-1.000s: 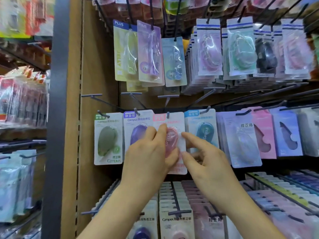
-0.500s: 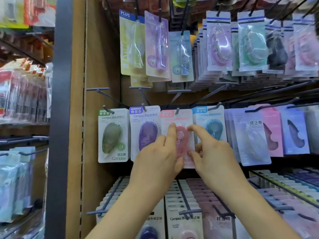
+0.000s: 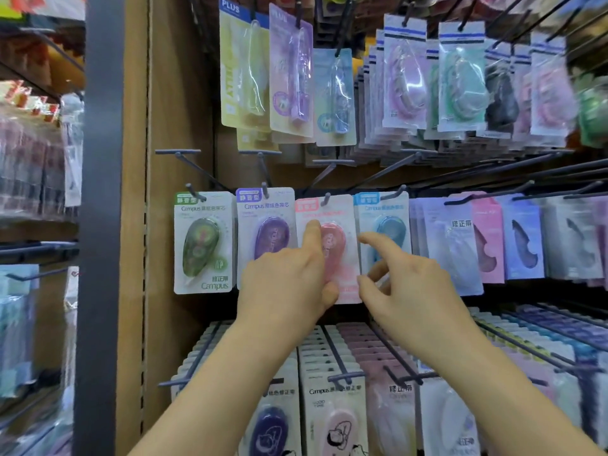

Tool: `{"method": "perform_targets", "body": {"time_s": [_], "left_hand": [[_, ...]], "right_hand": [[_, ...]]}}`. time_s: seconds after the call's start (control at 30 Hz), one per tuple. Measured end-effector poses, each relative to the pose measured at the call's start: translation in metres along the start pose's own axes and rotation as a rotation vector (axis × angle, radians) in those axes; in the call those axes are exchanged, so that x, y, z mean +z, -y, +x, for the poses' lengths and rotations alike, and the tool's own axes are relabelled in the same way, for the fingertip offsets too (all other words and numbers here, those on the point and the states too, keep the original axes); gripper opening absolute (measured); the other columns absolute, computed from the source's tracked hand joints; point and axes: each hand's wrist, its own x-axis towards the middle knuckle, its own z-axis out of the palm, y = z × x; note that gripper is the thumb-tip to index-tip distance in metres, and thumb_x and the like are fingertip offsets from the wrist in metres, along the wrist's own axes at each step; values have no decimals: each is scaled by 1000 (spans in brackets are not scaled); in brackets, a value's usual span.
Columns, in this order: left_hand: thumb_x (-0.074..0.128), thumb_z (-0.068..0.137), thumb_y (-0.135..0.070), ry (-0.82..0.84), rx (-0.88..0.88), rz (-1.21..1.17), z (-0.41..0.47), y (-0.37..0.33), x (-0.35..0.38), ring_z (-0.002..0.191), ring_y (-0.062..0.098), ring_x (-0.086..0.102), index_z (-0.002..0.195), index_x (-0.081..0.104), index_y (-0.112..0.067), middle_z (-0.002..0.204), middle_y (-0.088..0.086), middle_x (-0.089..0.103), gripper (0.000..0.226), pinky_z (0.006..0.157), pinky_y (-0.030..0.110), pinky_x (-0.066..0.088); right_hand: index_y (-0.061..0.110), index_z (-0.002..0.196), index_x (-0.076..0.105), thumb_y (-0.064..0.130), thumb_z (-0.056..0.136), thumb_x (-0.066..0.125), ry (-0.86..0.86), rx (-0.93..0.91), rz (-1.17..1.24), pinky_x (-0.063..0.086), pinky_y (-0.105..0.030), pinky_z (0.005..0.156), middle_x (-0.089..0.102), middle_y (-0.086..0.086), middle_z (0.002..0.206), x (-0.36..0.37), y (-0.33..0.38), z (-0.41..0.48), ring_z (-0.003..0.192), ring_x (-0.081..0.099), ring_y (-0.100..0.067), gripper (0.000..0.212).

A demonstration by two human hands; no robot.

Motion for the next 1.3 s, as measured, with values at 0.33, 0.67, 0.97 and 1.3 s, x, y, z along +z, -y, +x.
{"method": "perform_targets", "body": {"time_s": [0.33, 0.67, 0.97, 1.3], "left_hand": [[53, 89, -34, -222, 98, -457, -59, -29, -21, 62, 22, 65, 106, 73, -21, 73, -5, 70, 29, 52, 33, 53], [52, 82, -7, 288, 237, -688, -213, -139, -21, 79, 10, 50, 102, 72, -20, 94, -6, 55, 31, 65, 18, 37], [40, 81, -33, 1002, 81, -892, -450, -227, 46, 84, 4, 59, 91, 74, -25, 89, -11, 68, 36, 73, 18, 46], [61, 75, -19, 1567, -31, -815, -812, -281, 174, 82, 13, 66, 93, 72, -32, 90, -13, 69, 25, 68, 24, 52]], "right_hand": [[34, 97, 68, 13, 88, 66, 125, 151, 480, 50, -23, 54, 70, 2, 74, -80, -33, -66, 62, 66, -16, 22], [28, 88, 75, 32, 81, 70, 567, 528, 569, 50, -22, 53, 73, -12, 82, -144, -134, -226, 63, 67, -14, 10], [26, 95, 67, 10, 89, 68, 916, 929, 284, 49, -32, 69, 68, -4, 75, -129, -210, -486, 69, 60, -17, 17], [42, 91, 62, 3, 84, 68, 888, 1464, 217, 52, -22, 73, 67, 13, 79, 2, -205, -862, 69, 66, -6, 41]]}}
